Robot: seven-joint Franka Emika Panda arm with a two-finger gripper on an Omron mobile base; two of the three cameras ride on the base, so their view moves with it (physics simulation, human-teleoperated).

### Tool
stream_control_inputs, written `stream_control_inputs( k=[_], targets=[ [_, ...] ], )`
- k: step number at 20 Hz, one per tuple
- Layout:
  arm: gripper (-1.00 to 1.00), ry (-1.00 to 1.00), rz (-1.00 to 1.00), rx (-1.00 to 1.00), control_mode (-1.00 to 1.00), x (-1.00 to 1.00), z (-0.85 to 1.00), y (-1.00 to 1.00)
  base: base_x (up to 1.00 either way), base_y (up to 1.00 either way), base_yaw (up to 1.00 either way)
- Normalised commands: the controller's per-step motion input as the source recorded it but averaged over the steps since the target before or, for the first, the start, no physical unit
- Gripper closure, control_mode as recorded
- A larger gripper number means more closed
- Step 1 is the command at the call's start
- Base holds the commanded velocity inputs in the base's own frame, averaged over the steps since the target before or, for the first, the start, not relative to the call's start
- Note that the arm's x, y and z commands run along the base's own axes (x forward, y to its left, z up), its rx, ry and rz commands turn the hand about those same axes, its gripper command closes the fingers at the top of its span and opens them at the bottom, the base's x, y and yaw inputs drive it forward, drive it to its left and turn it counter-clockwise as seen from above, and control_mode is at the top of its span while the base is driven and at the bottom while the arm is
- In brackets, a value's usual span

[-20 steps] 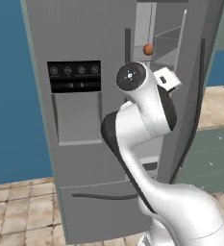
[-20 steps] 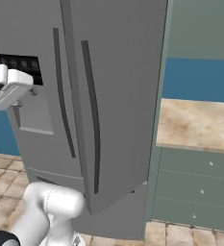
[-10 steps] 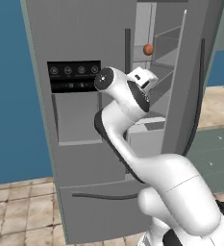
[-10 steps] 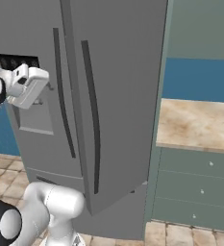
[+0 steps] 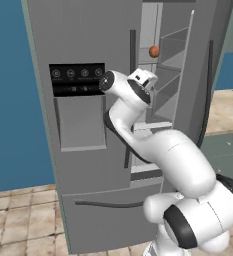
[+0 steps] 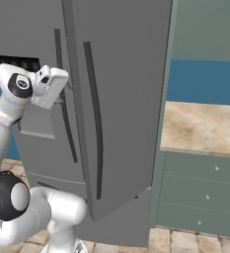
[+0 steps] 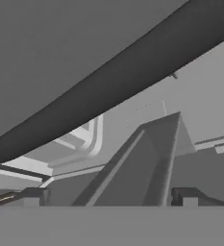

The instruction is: Gather the carrot and onion from the fridge and place them on a tray on the dining counter. Then gather the chicken drumstick and fish from the fridge and place them on the other tray.

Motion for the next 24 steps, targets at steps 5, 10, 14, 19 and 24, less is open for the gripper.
stream_control_inputs(
  k=[5, 10, 14, 19, 24],
  targets=[
    [-1.0, 0.01, -0.02, -0.05, -1.0, 0.36, -0.15, -0.46, 0.0, 0.0, 0.0],
    [-1.0, 0.0, -0.06, -0.03, -1.0, -0.05, -0.03, -0.64, 0.0, 0.0, 0.0],
    [-1.0, 0.0, -0.08, -0.01, -1.0, -0.26, -0.02, -0.74, 0.0, 0.0, 0.0],
    [-1.0, 0.0, -0.08, 0.0, -1.0, -0.47, 0.0, -0.85, 0.0, 0.0, 0.0],
    [-1.0, 0.0, -0.08, 0.0, -1.0, -0.68, 0.0, -0.95, 0.0, 0.0, 0.0]
  ],
)
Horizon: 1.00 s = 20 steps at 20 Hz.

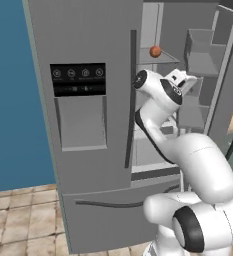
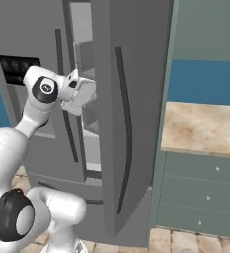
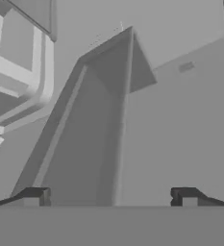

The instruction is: Gather the carrot and onion from the fridge and place them on a tray on the dining counter. Then gather the chicken drumstick and fish from the fridge and place them on the other tray.

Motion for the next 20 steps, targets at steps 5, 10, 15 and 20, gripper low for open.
stream_control_inputs(
  k=[5, 10, 15, 20],
  targets=[
    [-1.0, 0.0, -0.08, 0.0, -1.0, -0.64, 0.0, -1.0, 0.0, 0.0, 0.0],
    [-1.0, 0.03, -0.06, 0.0, -1.0, -0.42, 0.05, -1.0, 0.0, 0.0, 0.0],
    [-1.0, 0.04, -0.04, 0.01, -1.0, -0.21, 0.03, -0.6, 0.0, 0.0, 0.0],
    [-1.0, -0.01, 0.08, 0.0, -1.0, -0.58, 0.0, 0.53, 0.0, 0.0, 0.0]
  ],
)
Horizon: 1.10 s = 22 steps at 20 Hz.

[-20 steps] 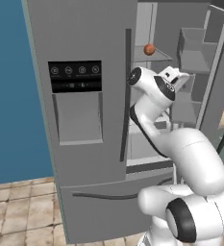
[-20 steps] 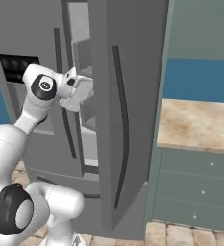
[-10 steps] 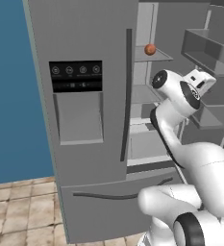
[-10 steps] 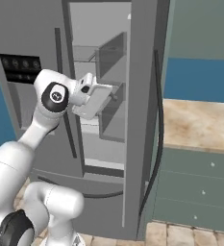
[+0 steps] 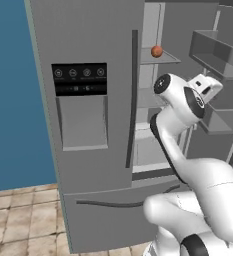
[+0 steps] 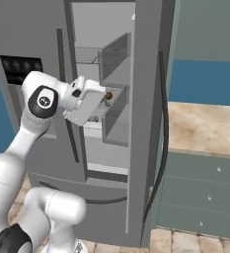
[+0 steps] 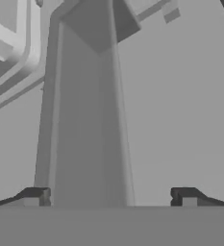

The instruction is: Gather the carrot and onion from the fridge and place them on a tray on the dining counter. Then gather the chicken drumstick and fish from the fridge and place them on the other tray.

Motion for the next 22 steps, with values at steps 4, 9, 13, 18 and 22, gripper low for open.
stream_control_inputs(
  k=[4, 9, 13, 18, 22],
  targets=[
    [-1.0, -0.01, 0.08, 0.0, -1.0, -0.03, -0.08, 1.0, 0.0, 0.0, 0.0],
    [-1.0, -0.17, 0.1, 0.13, -1.0, -0.02, -0.12, 0.93, 0.0, 0.0, 0.0],
    [-1.0, -0.24, 0.1, 0.34, -1.0, -0.14, -0.04, 0.72, 0.0, 0.0, 0.0],
    [-1.0, -0.07, 0.06, 0.41, -1.0, -0.01, 0.0, 0.73, 0.0, 0.0, 0.0],
    [-1.0, 0.0, 0.03, 0.32, -1.0, 0.03, 0.24, 0.27, 0.0, 0.0, 0.0]
  ],
)
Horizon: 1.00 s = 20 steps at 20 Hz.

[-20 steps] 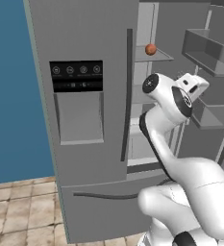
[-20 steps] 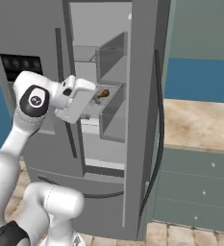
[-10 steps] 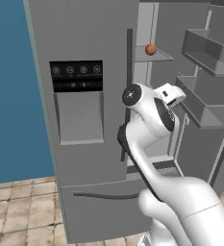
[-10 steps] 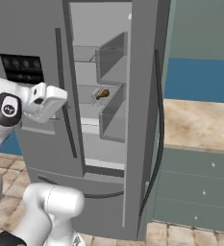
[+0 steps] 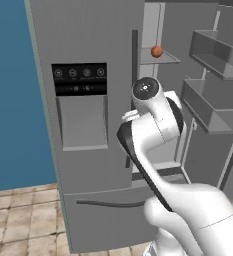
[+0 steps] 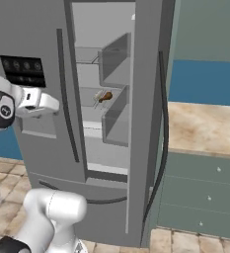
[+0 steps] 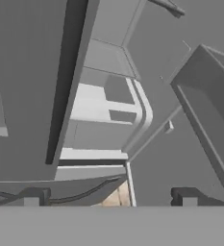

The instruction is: Gather the carrot and onion from the fridge and place them on a tray on the dining counter. Then gather the chicken drumstick and fish from the fridge and place them on the other tray.

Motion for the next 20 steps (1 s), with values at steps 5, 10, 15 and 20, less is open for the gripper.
stream_control_inputs(
  k=[5, 10, 15, 20],
  targets=[
    [-1.0, 0.0, 0.08, 0.2, -1.0, 0.29, 0.28, 0.0, 0.0, 0.0, 0.0],
    [-1.0, -0.01, 0.05, 0.06, -1.0, 0.31, 0.01, 0.01, 0.0, 0.0, 0.0],
    [-1.0, 0.0, 0.03, 0.06, -1.0, 0.43, 0.0, 0.03, 0.0, 0.0, 0.0],
    [-1.0, 0.0, 0.0, 0.07, -1.0, 0.5, 0.0, 0.13, 0.0, 0.0, 0.0]
  ],
)
